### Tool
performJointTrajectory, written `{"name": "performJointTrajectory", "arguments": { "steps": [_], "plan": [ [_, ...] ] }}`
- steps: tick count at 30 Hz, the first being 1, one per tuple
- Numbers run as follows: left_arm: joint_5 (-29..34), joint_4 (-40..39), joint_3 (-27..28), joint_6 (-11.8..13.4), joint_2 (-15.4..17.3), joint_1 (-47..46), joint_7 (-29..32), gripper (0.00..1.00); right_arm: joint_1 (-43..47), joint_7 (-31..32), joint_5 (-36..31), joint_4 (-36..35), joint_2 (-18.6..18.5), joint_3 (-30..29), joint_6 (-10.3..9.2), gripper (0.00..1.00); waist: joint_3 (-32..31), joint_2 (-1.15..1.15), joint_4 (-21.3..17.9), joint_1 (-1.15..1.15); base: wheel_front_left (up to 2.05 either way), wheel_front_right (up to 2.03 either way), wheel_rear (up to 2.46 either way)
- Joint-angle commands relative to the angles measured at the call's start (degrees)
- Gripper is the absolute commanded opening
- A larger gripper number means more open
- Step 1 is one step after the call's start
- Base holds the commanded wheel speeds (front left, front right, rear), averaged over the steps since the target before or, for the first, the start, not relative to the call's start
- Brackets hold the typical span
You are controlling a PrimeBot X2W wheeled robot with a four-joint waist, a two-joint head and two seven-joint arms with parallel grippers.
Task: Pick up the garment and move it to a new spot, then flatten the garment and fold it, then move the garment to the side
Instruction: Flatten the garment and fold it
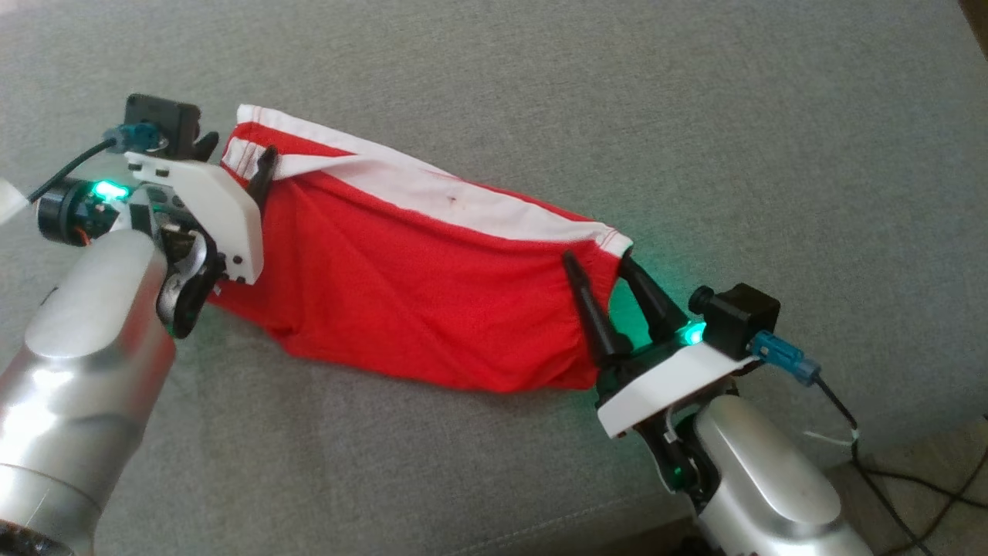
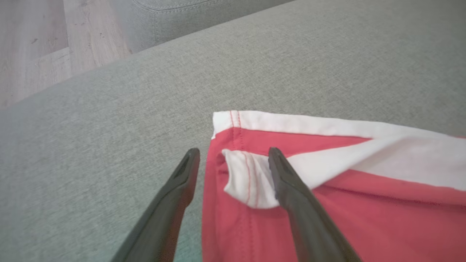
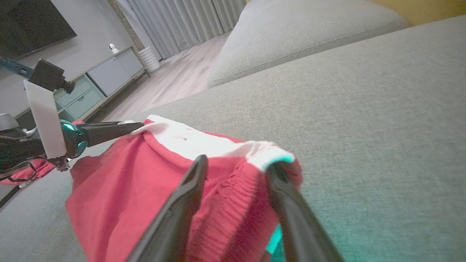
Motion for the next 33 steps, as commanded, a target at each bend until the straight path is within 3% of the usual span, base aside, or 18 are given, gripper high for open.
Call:
{"name": "performJointTrajectory", "arguments": {
  "steps": [1,6,17,33],
  "plan": [
    [-0.2,-0.77,2.67,-0.12,1.64,-3.48,-0.98,1.0,-1.1,-0.89,0.55,-1.39,0.05,1.35,0.43,1.0,-0.16,0.0,0.32,0.0,0.0,0.0,0.0],
    [-0.79,-0.38,3.0,-0.91,1.4,-3.84,-3.04,1.0,-0.94,-1.45,-0.07,-1.74,0.05,1.28,0.43,1.0,-1.34,0.0,1.46,0.0,0.0,0.0,0.0],
    [-3.72,-5.18,4.32,-1.45,3.07,1.36,-5.9,1.0,4.81,-0.88,-5.27,-7.59,0.05,-5.92,0.43,1.0,-6.02,0.0,4.03,0.0,0.0,0.0,0.0],
    [-6.92,-8.76,5.04,4.46,0.81,14.97,-10.05,1.0,13.21,5.16,-11.15,-19.62,0.05,-14.45,0.43,1.0,-4.52,0.0,5.07,0.0,0.0,0.0,0.0]
  ]
}}
